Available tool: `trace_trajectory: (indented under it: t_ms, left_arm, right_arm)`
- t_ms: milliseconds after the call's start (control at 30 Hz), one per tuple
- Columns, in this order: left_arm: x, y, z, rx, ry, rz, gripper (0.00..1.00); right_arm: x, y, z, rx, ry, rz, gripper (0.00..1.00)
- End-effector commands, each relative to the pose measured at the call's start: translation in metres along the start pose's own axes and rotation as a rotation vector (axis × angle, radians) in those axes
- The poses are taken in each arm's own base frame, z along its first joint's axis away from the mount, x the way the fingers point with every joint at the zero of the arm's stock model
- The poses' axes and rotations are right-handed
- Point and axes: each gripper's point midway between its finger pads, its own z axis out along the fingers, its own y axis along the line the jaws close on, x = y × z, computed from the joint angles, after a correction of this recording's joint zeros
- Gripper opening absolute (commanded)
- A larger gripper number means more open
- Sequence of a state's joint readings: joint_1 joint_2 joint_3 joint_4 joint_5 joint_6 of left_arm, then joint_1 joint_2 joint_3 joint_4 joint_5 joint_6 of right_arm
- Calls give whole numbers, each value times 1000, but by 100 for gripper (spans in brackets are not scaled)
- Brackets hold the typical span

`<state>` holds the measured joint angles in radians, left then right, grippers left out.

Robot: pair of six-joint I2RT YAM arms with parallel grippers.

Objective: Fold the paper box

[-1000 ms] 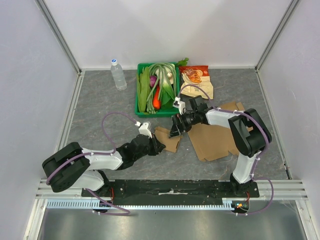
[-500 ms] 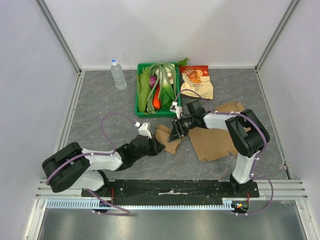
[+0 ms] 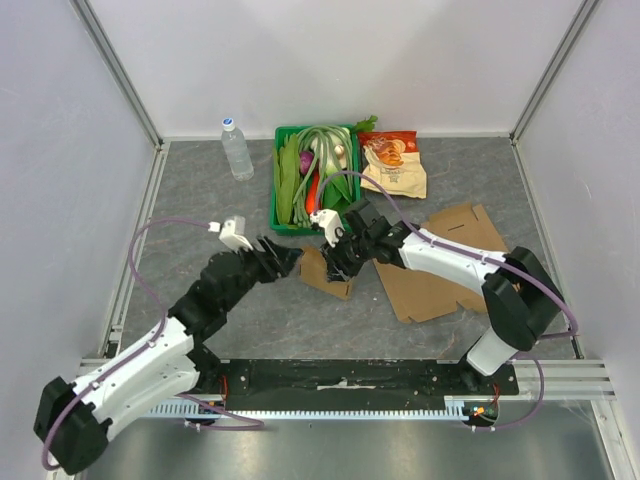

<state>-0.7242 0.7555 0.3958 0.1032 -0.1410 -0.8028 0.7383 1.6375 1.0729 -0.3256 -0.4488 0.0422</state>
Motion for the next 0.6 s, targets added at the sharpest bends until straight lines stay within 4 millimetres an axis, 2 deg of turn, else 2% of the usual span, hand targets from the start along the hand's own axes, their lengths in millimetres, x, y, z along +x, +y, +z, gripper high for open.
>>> trace_trajectory:
  t_ms: [0, 33, 67, 100, 133, 233, 367, 467, 567]
  left_arm:
    - [3, 41, 5, -109, 97, 48, 72]
    - [1, 36, 8, -78, 94, 69, 66]
    - [-7, 28, 12, -42, 67, 79, 65]
    - [-4, 24, 15, -8, 79, 97, 61]
    - [-7, 22, 17, 8, 68, 130, 52]
    - [-5, 17, 24, 59, 82, 220, 42]
    - [1, 20, 27, 95, 74, 288, 43]
    - [7, 26, 36, 87, 107, 354, 50]
    - [10, 32, 41, 82, 115, 416, 49]
  right_arm:
    - [-6, -20, -20, 219, 38, -160, 17]
    - [-6, -16, -19, 226, 47, -189, 17]
    - [-2, -17, -20, 232, 69, -222, 17]
    - [-1, -17, -20, 235, 75, -235, 18]
    - [0, -16, -19, 238, 79, -249, 18]
    - [3, -13, -17, 232, 88, -293, 19]
    - [3, -11, -13, 219, 76, -327, 19]
    - [5, -9, -9, 206, 79, -337, 19]
    - [7, -10, -7, 205, 87, -342, 19]
